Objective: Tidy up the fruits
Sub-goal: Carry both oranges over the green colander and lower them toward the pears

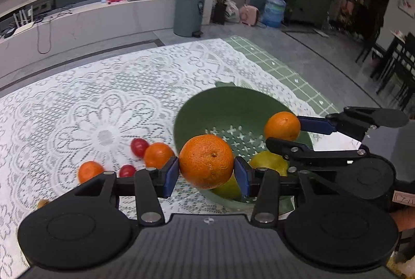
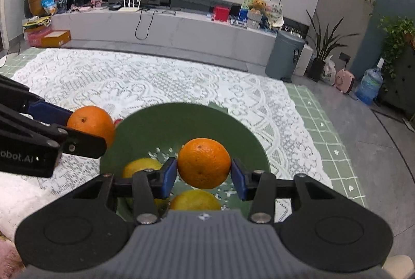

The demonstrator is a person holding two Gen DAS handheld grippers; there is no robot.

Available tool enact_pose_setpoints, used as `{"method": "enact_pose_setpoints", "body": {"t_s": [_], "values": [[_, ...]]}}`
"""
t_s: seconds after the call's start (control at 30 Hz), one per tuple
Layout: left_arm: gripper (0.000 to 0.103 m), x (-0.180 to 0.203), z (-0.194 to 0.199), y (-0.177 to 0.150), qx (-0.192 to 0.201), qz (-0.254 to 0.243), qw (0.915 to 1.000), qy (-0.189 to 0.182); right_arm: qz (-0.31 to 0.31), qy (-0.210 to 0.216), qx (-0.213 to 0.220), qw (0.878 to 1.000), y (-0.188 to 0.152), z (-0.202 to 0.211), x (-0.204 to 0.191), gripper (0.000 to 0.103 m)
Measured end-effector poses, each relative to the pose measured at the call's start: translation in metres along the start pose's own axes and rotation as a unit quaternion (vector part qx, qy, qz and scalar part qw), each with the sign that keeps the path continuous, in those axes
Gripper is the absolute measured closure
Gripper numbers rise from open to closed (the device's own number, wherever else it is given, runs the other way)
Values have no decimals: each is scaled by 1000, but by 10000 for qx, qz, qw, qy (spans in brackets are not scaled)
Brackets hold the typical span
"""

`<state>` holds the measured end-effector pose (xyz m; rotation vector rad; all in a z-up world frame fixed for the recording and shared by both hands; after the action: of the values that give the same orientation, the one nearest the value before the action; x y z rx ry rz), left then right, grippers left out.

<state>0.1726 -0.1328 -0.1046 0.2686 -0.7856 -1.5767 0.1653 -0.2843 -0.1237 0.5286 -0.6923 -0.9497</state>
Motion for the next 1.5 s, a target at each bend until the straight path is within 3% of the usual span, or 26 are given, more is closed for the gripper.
{"method": "enact_pose_setpoints", "body": {"t_s": [0.33,0.47,1.0,1.33,1.5], "values": [[51,6,-32,-1,-391,-304,9986,165,-269,208,-300,9990,-11,-27,9,60],[51,10,-39,2,-386,-525,9976,212,-404,256,-388,9981,-13,-34,11,60],[50,6,-60,12,-470,-600,9968,237,-614,238,-433,9969,-15,-46,18,60],[44,5,-55,11,-451,-525,9974,188,-646,215,-465,9966,-15,-50,19,60],[34,5,-42,18,-221,-486,9984,193,-636,209,-461,9967,-15,-50,19,60]]}}
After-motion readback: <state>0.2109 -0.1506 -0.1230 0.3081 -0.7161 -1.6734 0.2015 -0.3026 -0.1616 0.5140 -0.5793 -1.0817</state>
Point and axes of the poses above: each gripper's, at about its wrist camera, not at the fingertips, and z roughly against the way its jaws point, x to its right, y to its top, the point moved 7 cm from there along -z, roughly the way its jaws point, and after that the axes turned 13 degrees about z, right-handed, at the moved point
